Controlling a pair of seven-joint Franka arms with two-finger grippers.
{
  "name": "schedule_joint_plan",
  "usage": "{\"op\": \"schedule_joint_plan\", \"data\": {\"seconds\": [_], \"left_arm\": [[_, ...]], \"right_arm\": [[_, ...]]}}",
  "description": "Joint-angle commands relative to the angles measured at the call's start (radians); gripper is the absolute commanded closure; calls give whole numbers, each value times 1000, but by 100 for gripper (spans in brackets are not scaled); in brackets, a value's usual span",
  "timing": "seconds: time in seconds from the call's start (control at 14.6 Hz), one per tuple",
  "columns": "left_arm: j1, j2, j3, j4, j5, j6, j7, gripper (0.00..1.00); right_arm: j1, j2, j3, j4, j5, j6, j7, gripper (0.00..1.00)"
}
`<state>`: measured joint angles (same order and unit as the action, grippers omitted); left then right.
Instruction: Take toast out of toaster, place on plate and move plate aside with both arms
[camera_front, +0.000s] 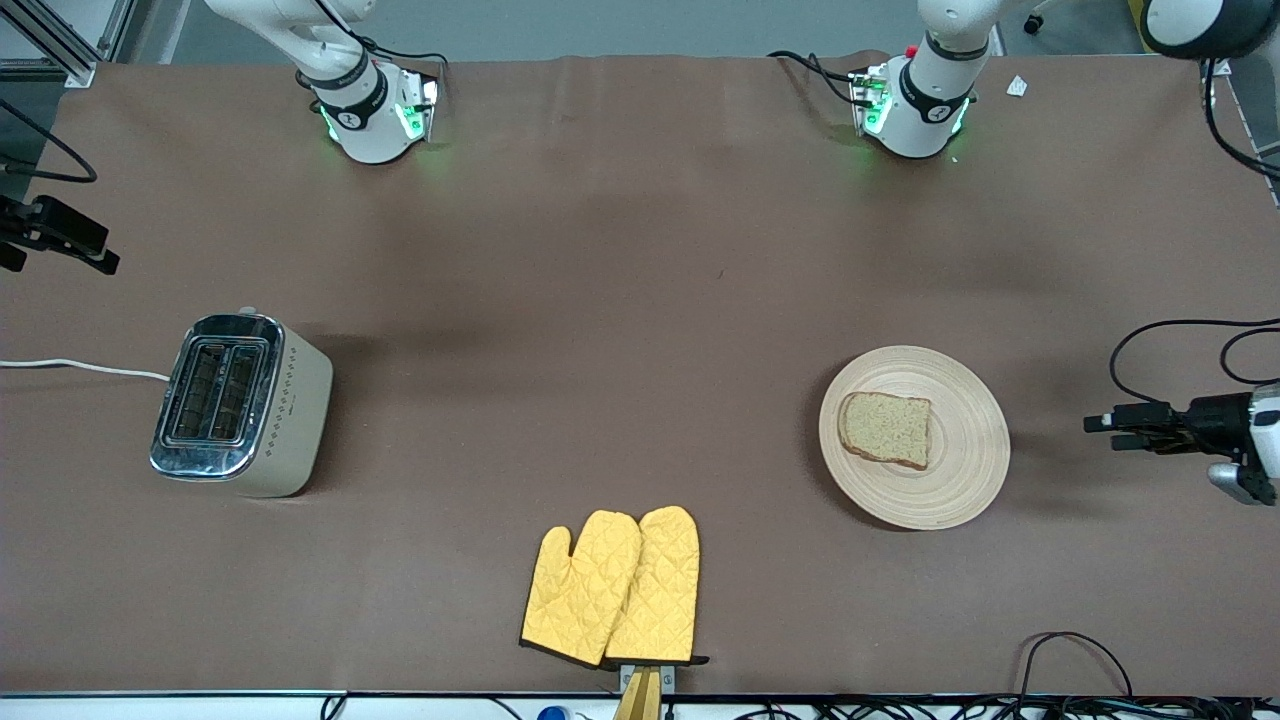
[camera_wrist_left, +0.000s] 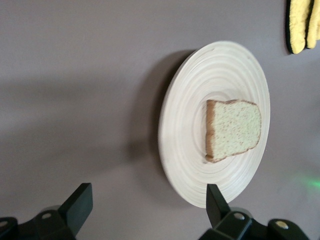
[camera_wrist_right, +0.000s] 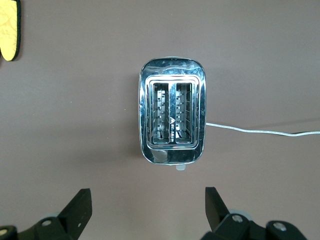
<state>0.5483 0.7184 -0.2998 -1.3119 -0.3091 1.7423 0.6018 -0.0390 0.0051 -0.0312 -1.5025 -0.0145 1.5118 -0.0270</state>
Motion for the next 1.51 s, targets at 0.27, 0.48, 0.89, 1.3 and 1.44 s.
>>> {"op": "schedule_joint_plan", "data": {"seconds": [0.27, 0.48, 0.89, 1.3, 1.44], "left_arm": [[-250, -324, 7, -33, 232, -38, -386, 0], [-303, -416, 4, -38, 237, -122, -534, 0], [-340, -568, -12, -98, 324, -175, -603, 0], [-324, -579, -7, -96, 326, -175, -591, 0], [-321, -582, -7, -93, 321, -169, -590, 0]], "right_arm": [[5, 3, -9, 13, 24, -4, 10, 0], [10, 3, -9, 13, 28, -2, 12, 0], [8, 3, -9, 13, 28, -2, 10, 0], [7, 3, -9, 13, 28, -4, 12, 0], [5, 3, -9, 13, 28, -4, 10, 0]]}}
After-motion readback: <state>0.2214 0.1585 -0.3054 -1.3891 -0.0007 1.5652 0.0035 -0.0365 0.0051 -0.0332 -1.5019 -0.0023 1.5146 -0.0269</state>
